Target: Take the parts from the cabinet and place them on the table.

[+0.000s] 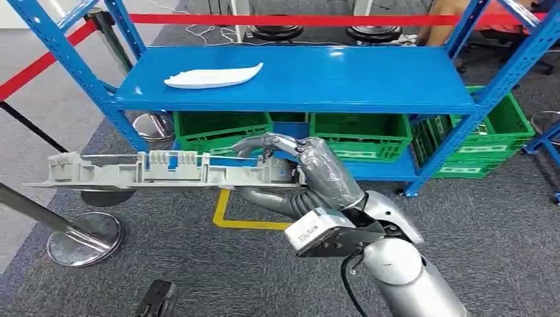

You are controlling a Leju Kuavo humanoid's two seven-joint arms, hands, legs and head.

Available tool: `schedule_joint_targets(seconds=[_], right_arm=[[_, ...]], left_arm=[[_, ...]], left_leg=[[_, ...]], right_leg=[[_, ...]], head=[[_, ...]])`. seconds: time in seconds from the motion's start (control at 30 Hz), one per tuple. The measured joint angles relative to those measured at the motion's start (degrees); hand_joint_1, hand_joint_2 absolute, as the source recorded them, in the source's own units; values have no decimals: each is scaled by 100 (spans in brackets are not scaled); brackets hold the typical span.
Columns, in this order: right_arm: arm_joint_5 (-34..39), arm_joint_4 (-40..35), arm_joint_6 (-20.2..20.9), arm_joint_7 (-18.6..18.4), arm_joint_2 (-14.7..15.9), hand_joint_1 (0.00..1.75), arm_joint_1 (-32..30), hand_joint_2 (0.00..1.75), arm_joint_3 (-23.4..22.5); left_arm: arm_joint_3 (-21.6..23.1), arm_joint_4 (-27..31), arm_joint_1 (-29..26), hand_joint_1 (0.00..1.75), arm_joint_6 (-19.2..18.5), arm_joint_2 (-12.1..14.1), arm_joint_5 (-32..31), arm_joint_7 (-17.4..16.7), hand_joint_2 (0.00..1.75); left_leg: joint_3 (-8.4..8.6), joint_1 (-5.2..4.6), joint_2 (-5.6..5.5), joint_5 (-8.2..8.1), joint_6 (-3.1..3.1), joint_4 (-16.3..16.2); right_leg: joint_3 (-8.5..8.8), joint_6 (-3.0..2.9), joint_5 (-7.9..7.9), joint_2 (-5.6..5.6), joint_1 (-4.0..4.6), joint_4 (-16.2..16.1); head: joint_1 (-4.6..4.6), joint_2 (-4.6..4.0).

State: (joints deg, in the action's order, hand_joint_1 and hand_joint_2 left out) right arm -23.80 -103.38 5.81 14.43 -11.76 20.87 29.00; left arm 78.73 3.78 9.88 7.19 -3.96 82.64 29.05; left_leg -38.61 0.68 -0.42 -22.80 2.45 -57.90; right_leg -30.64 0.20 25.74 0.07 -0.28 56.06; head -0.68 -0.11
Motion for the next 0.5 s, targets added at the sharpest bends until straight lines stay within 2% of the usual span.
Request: schedule_joint_targets(seconds=[0.07, 0.1, 0.13, 0.17, 0.2, 0.23, 0.27, 0.3, 0.33, 0.4, 0.43, 0.47, 0.5], right_arm=[[-2, 2, -4, 2, 0, 175, 1, 175, -4], [-9, 13, -2, 0, 0, 175, -1, 175, -4], [-11, 26, -2, 0, 2, 175, -8, 175, -2], [-13, 39, -2, 0, 2, 175, -12, 175, 0], [-17, 42, -2, 0, 4, 175, -12, 175, 0], [-20, 42, -2, 0, 4, 175, -12, 175, 0], [-20, 42, -2, 0, 4, 175, -10, 175, 0], [-24, 37, -2, 2, 4, 175, -6, 175, 0], [-31, 37, -2, 0, 4, 175, 0, 175, -2], [-33, 39, -2, 0, 4, 175, -2, 175, 4], [-31, 39, -2, 2, 7, 175, -3, 175, 7], [-31, 42, -4, 2, 9, 175, -1, 175, 7], [-31, 42, -4, 2, 13, 175, 0, 175, 7]], left_arm=[[0, 0, 9, 0, -18, -2, 4, 0, 0], [2, 0, 9, 0, -22, -2, 4, 0, 0], [4, 0, 8, 0, -22, -2, 7, 0, 0], [9, 0, 9, 0, -22, 0, 7, 0, 0], [11, 0, 14, 0, -22, 2, 7, 0, 0], [13, 0, 19, 0, -24, 9, 7, 0, 0], [22, 0, 32, 0, -28, 11, 7, 0, 0], [28, 0, 52, 0, -35, 7, 7, 0, 0], [33, 0, 72, 0, -39, 7, 7, 0, 0], [39, 0, 70, 0, -46, -4, 7, 2, 0], [42, 0, 50, 0, -46, -13, 7, 2, 0], [44, 0, 50, 0, -46, -9, 7, 2, 0], [46, 0, 50, 0, -44, -4, 9, 2, 0]], left_leg=[[-301, 12, 5, -618, 48, -981], [-421, 10, 5, -792, 60, -1414], [-438, 11, 5, -798, 69, -1630], [-326, 13, 5, -682, 70, -1582], [-84, 16, 6, -466, 65, -1276], [224, 20, 7, -283, 60, -833], [621, 28, 7, -216, 61, -279], [907, 10, 1, -328, 52, 134], [940, -3, -18, -374, -13, 294], [843, -19, -22, -329, -73, 242], [806, -12, -14, -273, -136, 257], [764, 12, 11, -214, -195, 269], [705, 7, 12, -158, -250, 269]], right_leg=[[-119, -13, -91, -18, -3, 9], [-183, -9, -137, -22, -1, 17], [-252, -3, -182, -23, -2, 29], [-314, 4, -226, -24, -4, 39], [-383, 15, -277, -23, -8, 56], [-443, 32, -316, -20, -16, 68], [-498, 60, -362, -14, -22, 91], [-557, 92, -392, -8, 17, 118], [-596, 123, -445, -11, 16, 124], [-623, 194, -548, -19, 7, 96], [-638, 240, -593, -15, 5, 80], [-676, 268, -483, -10, -11, 130], [-800, 288, -170, -16, -8, 333]], head=[[-2, 0], [-11, 0], [-13, 0], [-9, 0], [-11, 0], [-11, 0], [-11, 0], [-19, 0], [-9, 0], [-9, 0], [-11, 0], [-11, 0], [9, 0]])
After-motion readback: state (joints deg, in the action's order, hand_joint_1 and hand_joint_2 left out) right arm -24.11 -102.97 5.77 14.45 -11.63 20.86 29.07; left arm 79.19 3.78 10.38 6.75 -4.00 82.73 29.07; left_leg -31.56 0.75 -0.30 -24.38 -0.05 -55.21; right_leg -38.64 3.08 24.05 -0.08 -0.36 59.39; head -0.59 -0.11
